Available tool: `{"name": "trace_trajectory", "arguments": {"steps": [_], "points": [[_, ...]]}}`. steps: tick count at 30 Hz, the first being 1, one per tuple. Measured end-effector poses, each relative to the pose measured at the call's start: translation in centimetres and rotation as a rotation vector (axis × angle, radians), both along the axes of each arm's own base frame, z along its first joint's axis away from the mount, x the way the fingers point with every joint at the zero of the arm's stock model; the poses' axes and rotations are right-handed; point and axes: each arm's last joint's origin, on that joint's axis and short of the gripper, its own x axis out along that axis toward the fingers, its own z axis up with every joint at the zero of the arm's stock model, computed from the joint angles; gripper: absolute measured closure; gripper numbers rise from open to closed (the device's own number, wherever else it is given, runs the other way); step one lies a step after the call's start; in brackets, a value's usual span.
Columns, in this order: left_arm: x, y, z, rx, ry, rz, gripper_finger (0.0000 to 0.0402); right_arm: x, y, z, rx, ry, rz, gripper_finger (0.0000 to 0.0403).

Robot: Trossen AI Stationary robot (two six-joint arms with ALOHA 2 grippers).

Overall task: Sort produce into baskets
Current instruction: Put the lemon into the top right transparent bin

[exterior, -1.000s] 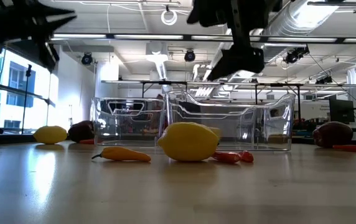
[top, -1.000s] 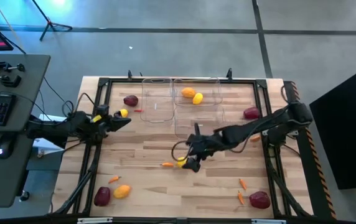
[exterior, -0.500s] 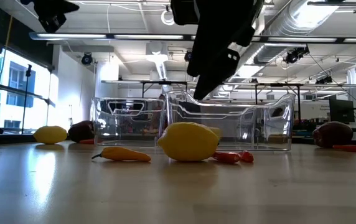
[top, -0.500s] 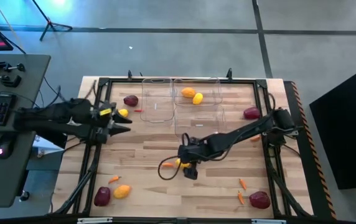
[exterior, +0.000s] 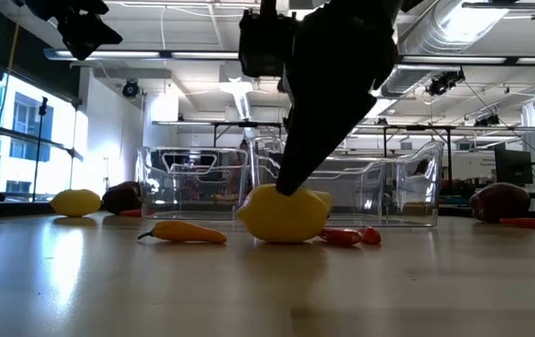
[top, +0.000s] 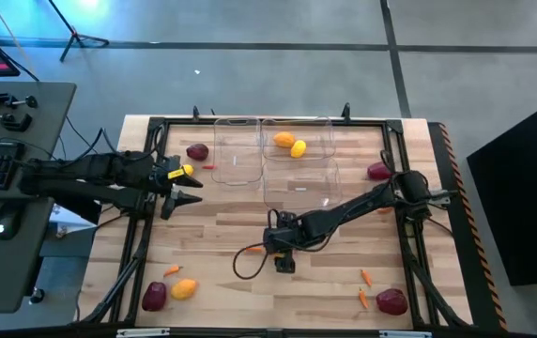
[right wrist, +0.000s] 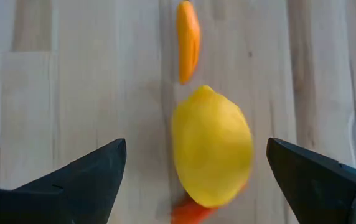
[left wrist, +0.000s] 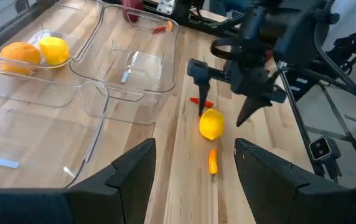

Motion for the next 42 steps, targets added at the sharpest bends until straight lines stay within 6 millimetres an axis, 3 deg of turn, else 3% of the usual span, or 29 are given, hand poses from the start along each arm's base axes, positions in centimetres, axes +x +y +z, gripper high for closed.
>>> {"name": "trace_trajectory", "arguments": {"steps": [5,11,17,21,24,28,32,37,42], "points": [[0.0,0.1,0.0,0.009,-0.001,0.018,0.0197,0.3,0.0,-1.8,-0.046,0.021,-0.046,0.0064],[0.0,0.1,0.2,0.015,-0.021,0.034,0.0197,0.4,-0.1,-1.1,-0.011,0.028,-0.113,0.0155],[-1.1,0.3,4.1,0.05,-0.25,0.06,0.0197,1.8,-0.7,5.9,-0.081,-0.072,-0.082,0.0275],[-1.9,0.5,6.9,0.122,-0.39,0.1,0.0197,2.3,-2.5,11.8,-0.235,-0.152,-0.085,0.029],[-2.1,0.6,7.8,0.15,-0.441,0.133,0.0197,1.5,-4.8,14.6,-0.413,-0.132,-0.152,0.0276],[-2.0,0.6,7.7,0.155,-0.42,0.138,0.0197,-0.3,-9.9,15.8,-0.514,-0.043,-0.283,0.0248],[-1.5,0.6,6.9,0.152,-0.341,0.134,0.0197,-2.8,-15.8,16.7,-0.535,-0.049,-0.386,0.0245],[-0.8,0.6,6.4,0.122,-0.295,0.143,0.0197,-5.5,-23.1,15.4,-0.337,-0.229,-0.621,0.0243],[-0.2,0.6,6.2,0.044,-0.28,0.171,0.0197,-8.2,-27.0,13.5,-0.124,-0.331,-0.889,0.0237]]}}
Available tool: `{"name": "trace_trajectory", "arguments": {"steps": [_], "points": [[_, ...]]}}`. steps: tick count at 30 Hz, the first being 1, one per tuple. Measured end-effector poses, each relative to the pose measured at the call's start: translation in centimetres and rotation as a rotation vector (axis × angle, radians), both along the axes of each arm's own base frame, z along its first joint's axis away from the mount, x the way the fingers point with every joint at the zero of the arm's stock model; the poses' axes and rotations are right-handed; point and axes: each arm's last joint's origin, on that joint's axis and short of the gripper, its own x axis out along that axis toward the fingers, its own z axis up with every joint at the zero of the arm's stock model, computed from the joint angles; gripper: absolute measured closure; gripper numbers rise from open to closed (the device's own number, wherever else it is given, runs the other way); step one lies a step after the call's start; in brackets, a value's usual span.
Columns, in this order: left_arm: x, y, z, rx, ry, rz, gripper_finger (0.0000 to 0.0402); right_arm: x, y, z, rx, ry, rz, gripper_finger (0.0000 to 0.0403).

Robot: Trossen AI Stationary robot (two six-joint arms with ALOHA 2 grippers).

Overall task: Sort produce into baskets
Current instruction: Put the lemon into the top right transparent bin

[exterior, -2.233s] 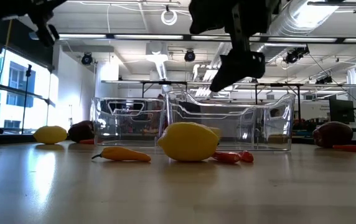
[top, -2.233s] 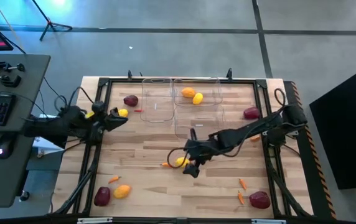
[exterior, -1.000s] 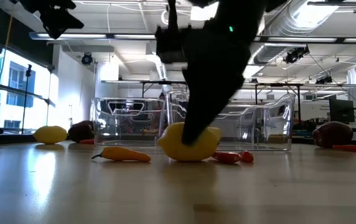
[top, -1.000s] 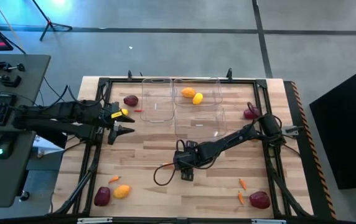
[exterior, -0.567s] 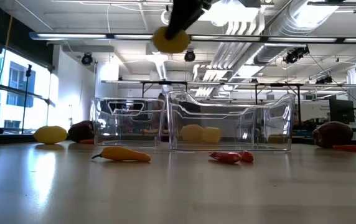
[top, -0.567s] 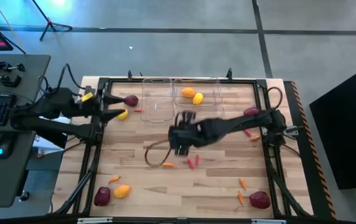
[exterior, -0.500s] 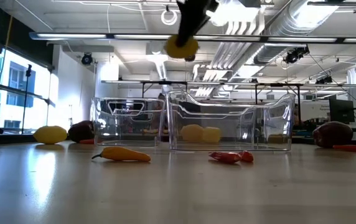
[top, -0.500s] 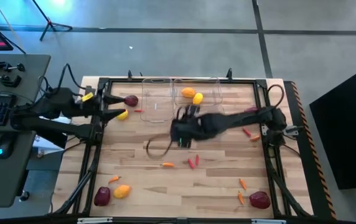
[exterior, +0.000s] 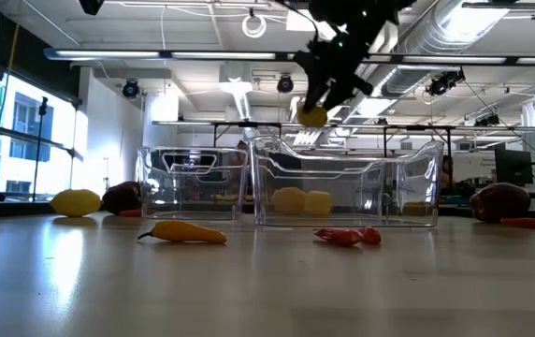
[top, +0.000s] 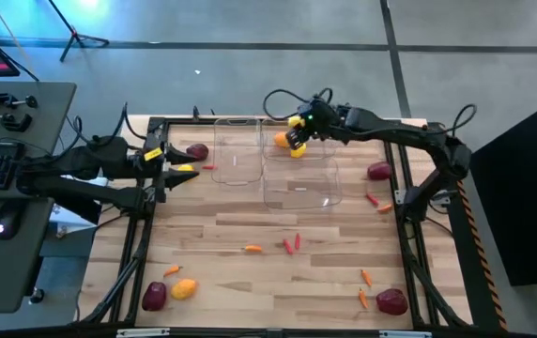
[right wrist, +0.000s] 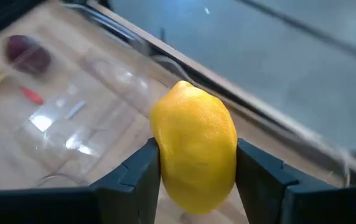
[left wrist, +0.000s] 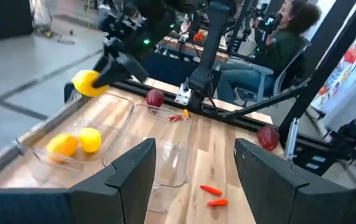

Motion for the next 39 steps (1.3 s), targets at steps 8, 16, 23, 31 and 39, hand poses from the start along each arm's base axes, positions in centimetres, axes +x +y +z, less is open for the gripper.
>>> {"name": "trace_trajectory", "arguments": {"steps": [8,16,23,31,39], "points": [[1.1,0.0,-0.2,-0.023,0.013,0.005,0.0197,-1.8,-2.3,-1.5,0.143,-0.047,0.017,0.0226],[2.3,-0.1,0.0,-0.024,-0.023,0.008,0.0197,-2.6,-3.7,-1.5,0.176,-0.071,0.067,0.0083],[1.9,1.6,1.8,-0.097,0.247,0.399,0.0197,-3.7,-4.1,-0.5,0.146,-0.068,0.106,0.0013],[0.3,5.0,-2.4,-0.194,0.844,0.835,0.0197,-3.6,-3.8,-0.4,0.17,-0.082,0.179,0.0031],[-0.3,8.1,-9.8,-0.485,0.982,0.841,0.0197,-3.4,-3.4,-0.4,0.151,-0.066,0.219,0.0031]]}}
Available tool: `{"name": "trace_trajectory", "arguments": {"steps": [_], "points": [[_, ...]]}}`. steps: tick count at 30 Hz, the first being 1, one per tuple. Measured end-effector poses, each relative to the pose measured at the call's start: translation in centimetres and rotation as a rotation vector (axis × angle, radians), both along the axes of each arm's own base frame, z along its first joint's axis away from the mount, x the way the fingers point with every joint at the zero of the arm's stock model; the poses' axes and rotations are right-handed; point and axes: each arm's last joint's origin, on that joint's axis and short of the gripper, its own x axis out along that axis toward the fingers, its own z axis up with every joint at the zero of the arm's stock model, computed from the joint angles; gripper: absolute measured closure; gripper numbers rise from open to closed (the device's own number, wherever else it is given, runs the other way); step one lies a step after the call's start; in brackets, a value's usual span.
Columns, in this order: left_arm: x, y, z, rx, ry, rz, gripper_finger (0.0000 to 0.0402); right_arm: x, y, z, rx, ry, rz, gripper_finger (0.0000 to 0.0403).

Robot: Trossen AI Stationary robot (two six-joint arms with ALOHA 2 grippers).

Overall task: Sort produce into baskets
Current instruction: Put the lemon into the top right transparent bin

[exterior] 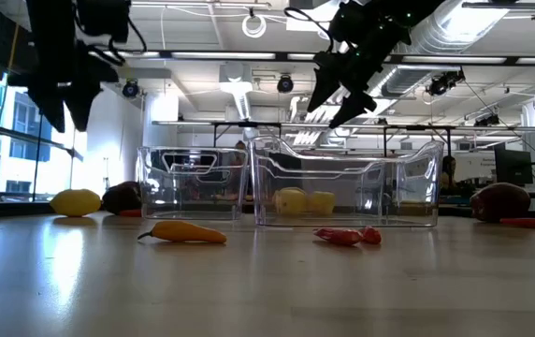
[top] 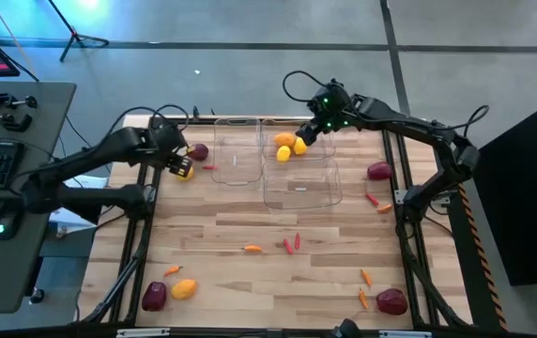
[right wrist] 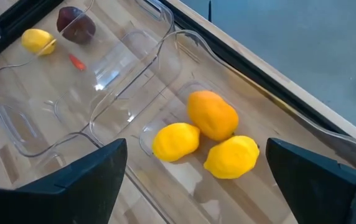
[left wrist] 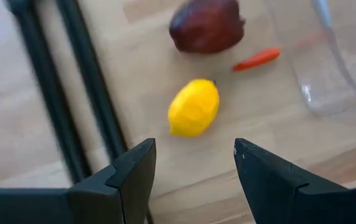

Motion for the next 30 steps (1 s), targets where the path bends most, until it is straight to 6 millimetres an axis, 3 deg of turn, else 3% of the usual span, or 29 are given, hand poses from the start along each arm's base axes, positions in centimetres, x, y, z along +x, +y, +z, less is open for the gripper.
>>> {"name": "trace_trajectory", "arguments": {"steps": [8,30], "points": [[0.5,2.5,-4.0,-0.093,0.084,-0.091,0.0197,0.0,0.0,0.0,-0.001,0.0,0.001,0.0031],[2.5,6.5,-8.5,-0.274,0.136,-0.308,0.0197,0.9,1.4,0.0,0.01,-0.004,0.019,0.0031]]}}
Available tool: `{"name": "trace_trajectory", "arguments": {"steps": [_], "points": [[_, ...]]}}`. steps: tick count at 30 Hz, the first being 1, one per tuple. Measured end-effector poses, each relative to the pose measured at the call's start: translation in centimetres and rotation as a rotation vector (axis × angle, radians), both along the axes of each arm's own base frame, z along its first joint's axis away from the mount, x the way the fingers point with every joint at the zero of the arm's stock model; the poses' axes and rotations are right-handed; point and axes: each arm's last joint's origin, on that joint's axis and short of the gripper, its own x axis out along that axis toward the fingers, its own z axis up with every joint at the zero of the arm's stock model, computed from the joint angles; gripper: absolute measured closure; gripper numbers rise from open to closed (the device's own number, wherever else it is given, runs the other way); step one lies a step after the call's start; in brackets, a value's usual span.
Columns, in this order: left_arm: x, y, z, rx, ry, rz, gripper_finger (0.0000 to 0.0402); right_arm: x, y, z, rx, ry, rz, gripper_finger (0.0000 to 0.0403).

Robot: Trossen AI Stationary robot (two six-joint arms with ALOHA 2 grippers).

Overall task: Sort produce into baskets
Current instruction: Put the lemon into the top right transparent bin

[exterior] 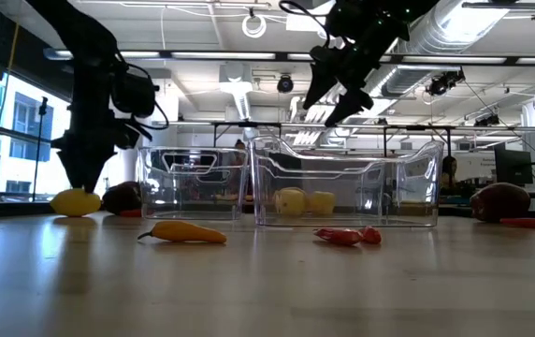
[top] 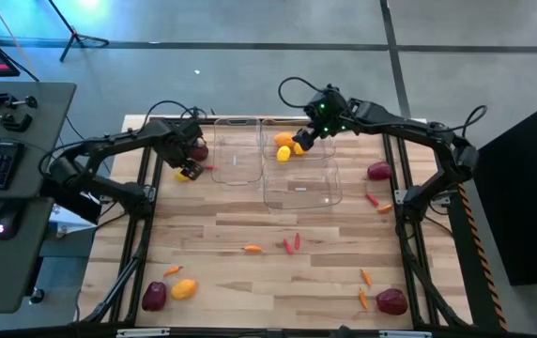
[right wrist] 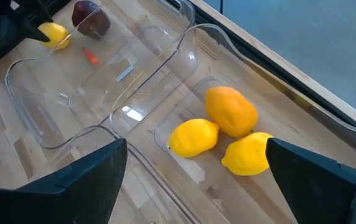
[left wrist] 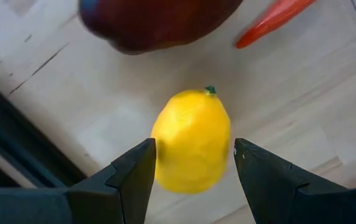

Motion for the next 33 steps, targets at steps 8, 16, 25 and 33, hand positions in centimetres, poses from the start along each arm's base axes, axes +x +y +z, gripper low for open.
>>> {"name": "trace_trajectory", "arguments": {"steps": [8,16,25,33], "points": [[0.6,0.5,-1.4,-0.044,0.04,-0.025,0.0197,0.1,0.1,0.0,0.001,0.0,0.0,0.0031],[0.8,0.8,-2.4,-0.069,0.063,-0.017,0.0197,0.1,0.1,0.0,0.006,-0.002,-0.006,0.0031],[0.8,0.8,-2.4,-0.071,0.062,0.012,0.0197,0.1,0.1,0.0,0.007,-0.003,-0.008,0.0031],[-0.2,-0.6,-1.1,-0.098,0.104,-0.053,0.0218,0.0,0.2,-0.1,0.01,0.005,-0.007,0.0031]]}}
